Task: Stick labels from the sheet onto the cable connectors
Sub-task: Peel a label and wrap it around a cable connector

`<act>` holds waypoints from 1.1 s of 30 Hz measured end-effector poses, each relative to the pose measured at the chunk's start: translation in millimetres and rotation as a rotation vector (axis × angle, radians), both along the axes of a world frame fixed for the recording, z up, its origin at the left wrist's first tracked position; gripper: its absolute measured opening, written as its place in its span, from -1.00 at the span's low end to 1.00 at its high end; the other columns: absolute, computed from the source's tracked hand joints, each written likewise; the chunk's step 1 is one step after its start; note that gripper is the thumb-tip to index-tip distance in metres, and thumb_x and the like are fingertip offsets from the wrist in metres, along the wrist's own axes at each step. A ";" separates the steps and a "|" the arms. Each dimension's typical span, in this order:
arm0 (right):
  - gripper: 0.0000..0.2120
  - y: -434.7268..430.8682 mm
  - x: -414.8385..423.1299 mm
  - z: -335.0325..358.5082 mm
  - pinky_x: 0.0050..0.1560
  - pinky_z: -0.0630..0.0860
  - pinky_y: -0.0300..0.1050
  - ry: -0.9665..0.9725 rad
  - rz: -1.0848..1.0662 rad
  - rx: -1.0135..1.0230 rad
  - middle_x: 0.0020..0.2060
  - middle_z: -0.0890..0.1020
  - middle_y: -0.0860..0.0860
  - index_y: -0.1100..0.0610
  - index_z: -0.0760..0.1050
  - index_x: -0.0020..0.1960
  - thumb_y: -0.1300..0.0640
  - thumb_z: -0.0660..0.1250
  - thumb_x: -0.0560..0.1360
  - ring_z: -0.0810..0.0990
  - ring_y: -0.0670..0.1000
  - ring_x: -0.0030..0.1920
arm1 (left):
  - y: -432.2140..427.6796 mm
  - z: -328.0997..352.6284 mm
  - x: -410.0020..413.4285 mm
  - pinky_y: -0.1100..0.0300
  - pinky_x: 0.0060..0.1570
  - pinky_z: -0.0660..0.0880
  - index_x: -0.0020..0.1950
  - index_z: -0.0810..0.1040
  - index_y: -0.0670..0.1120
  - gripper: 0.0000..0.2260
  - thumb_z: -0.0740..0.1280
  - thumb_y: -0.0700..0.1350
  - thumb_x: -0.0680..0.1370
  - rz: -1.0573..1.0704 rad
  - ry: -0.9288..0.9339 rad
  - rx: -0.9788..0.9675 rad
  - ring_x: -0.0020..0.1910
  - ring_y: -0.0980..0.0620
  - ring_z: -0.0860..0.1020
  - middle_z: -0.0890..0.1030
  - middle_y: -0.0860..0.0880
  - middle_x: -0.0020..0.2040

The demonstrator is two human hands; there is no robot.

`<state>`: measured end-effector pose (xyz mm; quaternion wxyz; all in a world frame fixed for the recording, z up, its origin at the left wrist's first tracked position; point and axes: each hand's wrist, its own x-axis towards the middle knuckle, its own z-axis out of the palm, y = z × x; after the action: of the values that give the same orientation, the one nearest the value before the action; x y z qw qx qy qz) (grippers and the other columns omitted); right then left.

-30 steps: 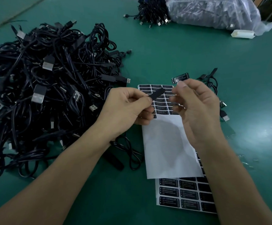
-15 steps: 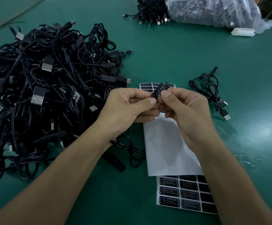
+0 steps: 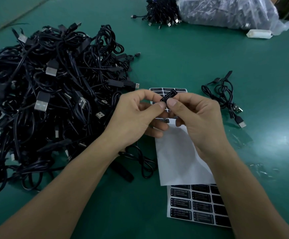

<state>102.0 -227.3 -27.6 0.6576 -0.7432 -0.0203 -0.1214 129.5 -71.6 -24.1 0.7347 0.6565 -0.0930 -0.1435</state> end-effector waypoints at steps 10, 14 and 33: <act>-0.88 7.5 -1.3 -1.7 -0.26 0.51 -0.33 -0.085 -0.126 -0.092 -0.32 0.68 -0.15 0.05 0.67 -0.01 0.24 0.47 0.50 0.61 -0.21 -0.32 | 0.9 0.4 0.1 0.21 -0.49 0.56 -0.06 0.60 -0.14 -0.91 0.34 -0.20 0.63 0.023 -0.011 -0.003 -0.41 0.04 0.65 0.67 -0.06 -0.31; -0.77 8.1 0.2 -2.8 -0.23 0.56 -0.20 -0.020 -0.188 -0.049 -0.28 0.68 -0.10 0.08 0.63 0.10 0.18 0.52 0.46 0.62 -0.15 -0.28 | 1.1 0.7 1.0 0.23 -0.50 0.55 -0.07 0.59 -0.13 -0.90 0.33 -0.19 0.64 0.052 -0.002 -0.013 -0.43 0.06 0.64 0.67 -0.04 -0.34; -0.84 6.7 -0.8 5.1 -0.39 0.42 -0.24 0.012 -0.127 -0.008 -0.46 0.52 -0.13 0.08 0.64 -0.18 0.24 0.40 0.55 0.41 -0.08 -0.42 | 0.0 -0.8 0.7 0.21 -0.49 0.55 -0.07 0.61 -0.12 -0.92 0.36 -0.18 0.62 0.005 -0.034 0.018 -0.41 0.05 0.64 0.67 -0.05 -0.33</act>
<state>101.2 -220.7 -22.6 0.6458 -0.7463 0.0307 -0.1583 130.2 -71.6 -24.9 0.7274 0.6657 -0.1023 -0.1312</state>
